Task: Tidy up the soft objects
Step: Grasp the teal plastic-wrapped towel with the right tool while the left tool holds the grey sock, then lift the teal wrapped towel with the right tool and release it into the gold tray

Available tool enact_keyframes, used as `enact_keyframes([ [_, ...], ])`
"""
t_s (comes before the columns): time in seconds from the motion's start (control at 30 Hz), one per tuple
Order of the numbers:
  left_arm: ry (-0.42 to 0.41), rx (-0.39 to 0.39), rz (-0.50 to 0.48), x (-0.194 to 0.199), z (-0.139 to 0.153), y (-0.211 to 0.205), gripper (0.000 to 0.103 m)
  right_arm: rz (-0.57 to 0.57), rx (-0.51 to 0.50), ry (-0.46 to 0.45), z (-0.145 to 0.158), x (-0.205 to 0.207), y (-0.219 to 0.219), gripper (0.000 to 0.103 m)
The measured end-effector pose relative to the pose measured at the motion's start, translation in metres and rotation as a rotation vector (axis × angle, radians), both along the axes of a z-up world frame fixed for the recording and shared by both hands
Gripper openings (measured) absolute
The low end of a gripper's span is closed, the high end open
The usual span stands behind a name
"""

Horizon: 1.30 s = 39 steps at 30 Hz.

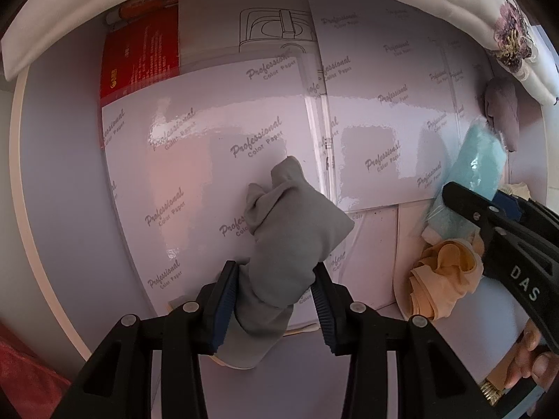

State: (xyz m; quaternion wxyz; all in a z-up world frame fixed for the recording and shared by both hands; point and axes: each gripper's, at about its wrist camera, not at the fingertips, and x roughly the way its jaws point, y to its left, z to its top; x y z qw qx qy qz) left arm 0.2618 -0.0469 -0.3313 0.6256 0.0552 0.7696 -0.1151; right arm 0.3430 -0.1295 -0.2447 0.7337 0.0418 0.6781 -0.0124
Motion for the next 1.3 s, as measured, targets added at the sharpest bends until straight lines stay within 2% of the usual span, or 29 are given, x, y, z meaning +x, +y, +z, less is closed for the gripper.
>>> enact_keyframes([
  [0.17, -0.002, 0.001, -0.004, 0.0, 0.0, 0.0, 0.041, 0.034, -0.009, -0.049, 0.017, -0.005, 0.017, 0.031],
  [0.33, -0.002, 0.001, -0.005, 0.0, 0.0, 0.0, 0.041, 0.089, -0.017, -0.113, 0.047, -0.019, 0.025, 0.031],
  [0.57, -0.002, 0.001, -0.006, 0.0, 0.001, 0.0, 0.041, 0.16, 0.015, -0.229, 0.104, -0.047, 0.04, 0.03],
  [0.7, -0.002, 0.003, -0.007, 0.0, 0.001, 0.0, 0.041, 0.156, 0.056, -0.288, 0.138, -0.062, 0.026, 0.03],
  [0.8, -0.004, 0.005, -0.012, 0.0, 0.001, -0.001, 0.041, 0.146, 0.078, -0.331, 0.166, -0.049, 0.007, 0.03],
  [1.03, -0.006, 0.011, -0.011, 0.0, 0.002, -0.002, 0.041, 0.128, 0.098, -0.419, 0.213, -0.03, -0.008, 0.03],
  [1.3, -0.006, 0.013, -0.011, -0.001, 0.001, -0.002, 0.041, 0.135, 0.011, -0.545, 0.261, 0.037, -0.01, 0.03],
])
